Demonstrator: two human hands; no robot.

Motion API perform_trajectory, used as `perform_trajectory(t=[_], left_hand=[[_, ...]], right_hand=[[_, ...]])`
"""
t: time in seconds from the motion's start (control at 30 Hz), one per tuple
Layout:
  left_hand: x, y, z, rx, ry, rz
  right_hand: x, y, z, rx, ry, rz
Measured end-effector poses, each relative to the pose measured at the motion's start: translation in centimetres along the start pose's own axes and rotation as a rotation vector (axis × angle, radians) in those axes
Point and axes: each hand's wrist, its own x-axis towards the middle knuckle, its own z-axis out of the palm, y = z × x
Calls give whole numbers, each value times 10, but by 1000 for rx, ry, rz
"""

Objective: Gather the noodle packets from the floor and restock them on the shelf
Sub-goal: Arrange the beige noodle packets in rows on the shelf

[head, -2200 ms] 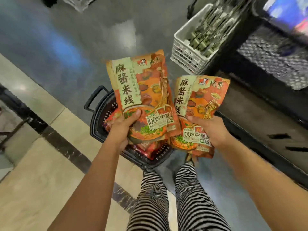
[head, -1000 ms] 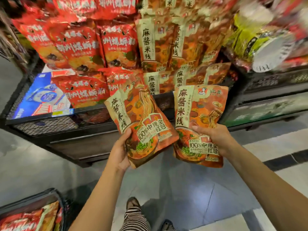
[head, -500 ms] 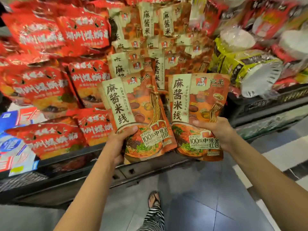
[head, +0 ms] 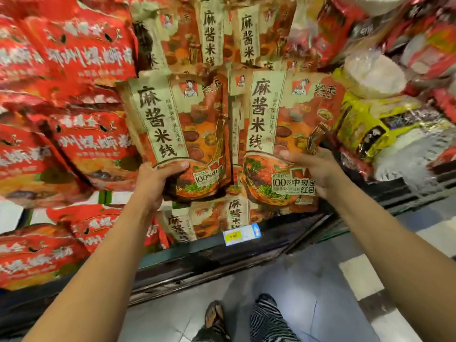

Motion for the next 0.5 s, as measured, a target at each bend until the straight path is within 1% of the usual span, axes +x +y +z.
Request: perform_trajectory(t=[0.1,0.2,0.27,0.37,0.43,0.5], left_hand=[[10,-6,1,19,71,-9],[13,-15,3,71,116,-2],[15,-17,3,150,124,8],[15,-18,-4,331,90,0],[13,-21,-12,398,92,-31],[10,-22,-18,429,115,-49]], right_hand=[[25,-8,5,-26,-97,-6],[46,-16,11,-88,-113,-29],[60,-18,13,-83,-131,-38],[72,-14,18,-103,-201,-83],[73,-4,22,-158,-243,-61],[73,9,27,-280,-266,-21]])
